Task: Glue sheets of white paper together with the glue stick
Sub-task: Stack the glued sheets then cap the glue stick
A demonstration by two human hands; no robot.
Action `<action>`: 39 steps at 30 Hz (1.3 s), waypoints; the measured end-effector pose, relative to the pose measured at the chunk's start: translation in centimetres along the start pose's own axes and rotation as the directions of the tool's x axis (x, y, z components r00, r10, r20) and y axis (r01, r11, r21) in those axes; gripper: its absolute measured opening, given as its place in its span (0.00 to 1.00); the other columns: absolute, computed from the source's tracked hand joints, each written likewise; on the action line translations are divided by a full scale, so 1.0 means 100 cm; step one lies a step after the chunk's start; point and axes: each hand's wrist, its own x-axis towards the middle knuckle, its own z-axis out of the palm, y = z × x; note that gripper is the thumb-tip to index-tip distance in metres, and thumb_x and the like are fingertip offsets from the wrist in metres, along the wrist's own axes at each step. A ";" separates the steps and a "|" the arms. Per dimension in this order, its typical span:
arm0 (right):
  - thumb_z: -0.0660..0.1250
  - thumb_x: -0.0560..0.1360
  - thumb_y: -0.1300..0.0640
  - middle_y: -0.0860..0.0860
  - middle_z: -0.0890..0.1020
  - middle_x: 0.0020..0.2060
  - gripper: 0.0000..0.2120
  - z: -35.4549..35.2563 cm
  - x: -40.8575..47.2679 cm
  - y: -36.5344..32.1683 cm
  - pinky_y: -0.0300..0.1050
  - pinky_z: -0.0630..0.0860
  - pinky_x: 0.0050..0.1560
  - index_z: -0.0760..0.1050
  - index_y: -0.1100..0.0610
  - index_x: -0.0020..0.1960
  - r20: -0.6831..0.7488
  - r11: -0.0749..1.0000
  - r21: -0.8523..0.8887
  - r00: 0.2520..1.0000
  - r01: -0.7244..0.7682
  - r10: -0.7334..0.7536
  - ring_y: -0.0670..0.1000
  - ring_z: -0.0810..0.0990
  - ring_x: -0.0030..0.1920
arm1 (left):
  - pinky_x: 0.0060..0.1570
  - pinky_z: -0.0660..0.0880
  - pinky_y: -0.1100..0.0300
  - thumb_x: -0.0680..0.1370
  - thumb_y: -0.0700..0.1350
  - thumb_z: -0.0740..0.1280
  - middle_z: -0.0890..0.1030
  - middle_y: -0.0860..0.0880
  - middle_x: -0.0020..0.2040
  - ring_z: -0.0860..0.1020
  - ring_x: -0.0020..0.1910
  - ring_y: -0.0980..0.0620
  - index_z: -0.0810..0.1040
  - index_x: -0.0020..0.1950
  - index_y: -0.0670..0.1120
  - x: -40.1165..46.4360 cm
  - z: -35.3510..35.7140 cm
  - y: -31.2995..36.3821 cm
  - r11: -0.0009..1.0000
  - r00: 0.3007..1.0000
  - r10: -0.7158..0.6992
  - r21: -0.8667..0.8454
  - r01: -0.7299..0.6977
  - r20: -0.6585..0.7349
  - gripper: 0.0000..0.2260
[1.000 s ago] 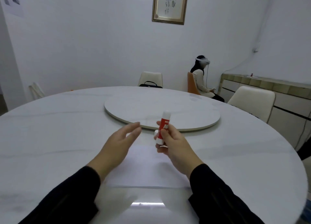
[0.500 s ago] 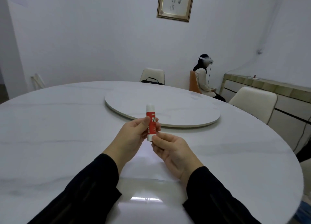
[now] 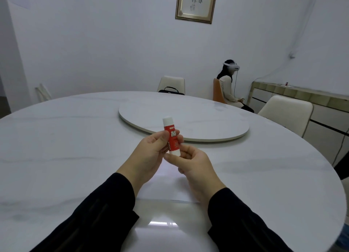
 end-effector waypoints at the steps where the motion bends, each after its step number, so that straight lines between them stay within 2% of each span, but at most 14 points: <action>1: 0.72 0.72 0.56 0.50 0.81 0.38 0.10 -0.001 -0.001 -0.003 0.39 0.68 0.37 0.81 0.58 0.51 0.066 0.997 0.061 0.997 -0.044 0.040 0.47 0.76 0.36 | 0.48 0.77 0.58 0.71 0.50 0.62 0.85 0.48 0.41 0.81 0.44 0.52 0.79 0.50 0.42 0.000 -0.001 0.000 1.000 1.000 0.008 0.006 -0.008 0.000 0.15; 5: 0.64 0.77 0.62 0.57 0.83 0.41 0.10 -0.005 -0.001 -0.006 0.39 0.72 0.36 0.80 0.66 0.52 0.144 0.953 0.277 0.986 -0.123 0.085 0.48 0.78 0.34 | 0.46 0.74 0.56 0.72 0.52 0.60 0.84 0.49 0.41 0.80 0.41 0.52 0.79 0.49 0.44 -0.001 -0.004 0.003 0.999 1.000 0.016 0.034 -0.017 0.014 0.15; 7: 0.69 0.73 0.66 0.55 0.81 0.36 0.05 -0.002 -0.002 -0.002 0.38 0.70 0.36 0.81 0.65 0.48 0.084 0.974 0.221 0.996 -0.047 0.029 0.47 0.75 0.32 | 0.50 0.72 0.52 0.73 0.52 0.59 0.83 0.49 0.40 0.79 0.43 0.50 0.79 0.49 0.43 -0.001 -0.003 0.002 1.000 0.999 0.007 0.022 -0.008 0.033 0.15; 10: 0.76 0.67 0.64 0.50 0.82 0.35 0.12 0.001 -0.002 0.000 0.38 0.69 0.38 0.82 0.62 0.50 0.033 0.997 0.082 0.999 -0.005 0.002 0.43 0.75 0.31 | 0.59 0.71 0.49 0.73 0.52 0.59 0.83 0.49 0.39 0.78 0.48 0.47 0.79 0.49 0.42 -0.002 -0.003 0.002 1.000 0.999 -0.007 0.025 0.007 0.034 0.16; 13: 0.68 0.75 0.57 0.53 0.83 0.38 0.10 0.001 -0.003 -0.004 0.41 0.69 0.39 0.81 0.63 0.50 0.150 0.978 0.171 0.984 -0.123 0.097 0.47 0.78 0.35 | 0.53 0.72 0.53 0.73 0.52 0.59 0.83 0.50 0.39 0.77 0.48 0.48 0.79 0.49 0.43 -0.001 -0.005 0.002 1.000 0.999 -0.007 0.017 0.006 0.039 0.15; 15: 0.65 0.76 0.60 0.56 0.83 0.41 0.09 0.000 -0.004 -0.006 0.40 0.70 0.38 0.81 0.64 0.49 0.178 0.947 0.268 0.975 -0.176 0.131 0.47 0.80 0.34 | 0.47 0.73 0.55 0.73 0.52 0.59 0.83 0.51 0.39 0.78 0.46 0.50 0.78 0.49 0.44 -0.001 -0.005 0.004 1.000 0.999 -0.010 0.021 0.009 0.041 0.15; 19: 0.74 0.67 0.66 0.50 0.80 0.31 0.04 0.005 -0.004 -0.002 0.37 0.66 0.33 0.83 0.58 0.38 0.087 0.973 0.216 0.994 -0.080 0.062 0.47 0.70 0.31 | 0.53 0.72 0.52 0.73 0.51 0.59 0.84 0.50 0.38 0.78 0.47 0.49 0.78 0.49 0.43 -0.001 -0.003 0.003 1.000 0.999 0.000 0.014 0.000 0.047 0.15; 22: 0.74 0.67 0.61 0.48 0.80 0.31 0.03 0.006 -0.007 -0.004 0.39 0.66 0.35 0.82 0.57 0.41 0.115 0.981 0.159 0.989 -0.112 0.095 0.46 0.73 0.33 | 0.56 0.72 0.52 0.74 0.51 0.59 0.84 0.49 0.39 0.78 0.48 0.48 0.78 0.49 0.42 -0.001 -0.002 0.002 1.000 0.999 -0.012 0.010 0.012 0.053 0.15; 25: 0.67 0.75 0.55 0.54 0.84 0.37 0.09 0.004 -0.007 -0.011 0.40 0.68 0.37 0.81 0.60 0.46 0.216 0.931 0.273 0.959 -0.242 0.185 0.48 0.80 0.33 | 0.50 0.75 0.55 0.73 0.50 0.59 0.84 0.51 0.39 0.78 0.46 0.50 0.79 0.48 0.44 -0.001 -0.004 0.005 1.000 0.998 -0.008 -0.010 0.009 0.061 0.14; 27: 0.68 0.74 0.58 0.54 0.84 0.35 0.06 0.005 -0.007 -0.009 0.39 0.69 0.36 0.81 0.61 0.43 0.163 0.940 0.277 0.974 -0.197 0.156 0.47 0.78 0.31 | 0.47 0.76 0.56 0.73 0.50 0.59 0.84 0.51 0.38 0.78 0.47 0.49 0.79 0.48 0.44 -0.001 -0.004 0.005 1.000 0.998 -0.002 -0.017 0.003 0.061 0.14; 31: 0.77 0.65 0.61 0.48 0.79 0.29 0.06 0.009 -0.008 -0.002 0.41 0.68 0.36 0.80 0.55 0.37 0.002 0.995 0.092 0.999 -0.049 0.049 0.48 0.72 0.33 | 0.57 0.72 0.50 0.74 0.51 0.59 0.84 0.49 0.40 0.78 0.50 0.48 0.79 0.49 0.43 -0.002 -0.003 0.003 1.000 0.998 -0.015 -0.009 0.016 0.056 0.15; 35: 0.68 0.74 0.54 0.52 0.85 0.38 0.07 0.004 -0.009 -0.011 0.42 0.69 0.40 0.81 0.57 0.45 0.183 0.949 0.240 0.969 -0.206 0.164 0.49 0.81 0.38 | 0.52 0.75 0.55 0.73 0.50 0.59 0.84 0.50 0.39 0.79 0.47 0.50 0.79 0.49 0.44 -0.001 -0.005 0.005 1.000 0.999 -0.009 -0.027 0.011 0.054 0.14; 37: 0.69 0.73 0.59 0.54 0.85 0.38 0.05 0.004 -0.009 -0.010 0.40 0.70 0.38 0.82 0.59 0.44 0.160 0.946 0.274 0.978 -0.174 0.133 0.48 0.80 0.36 | 0.48 0.76 0.55 0.73 0.51 0.59 0.84 0.51 0.39 0.79 0.48 0.51 0.79 0.49 0.44 -0.001 -0.005 0.005 1.000 0.999 -0.003 -0.015 0.004 0.054 0.14; 39: 0.75 0.68 0.63 0.51 0.82 0.33 0.04 0.008 -0.009 -0.005 0.41 0.69 0.38 0.81 0.57 0.40 0.039 0.978 0.195 0.997 -0.078 0.072 0.47 0.76 0.34 | 0.51 0.75 0.53 0.74 0.51 0.59 0.85 0.50 0.40 0.79 0.49 0.49 0.79 0.49 0.44 -0.001 -0.004 0.003 1.000 0.998 -0.001 -0.003 0.001 0.057 0.14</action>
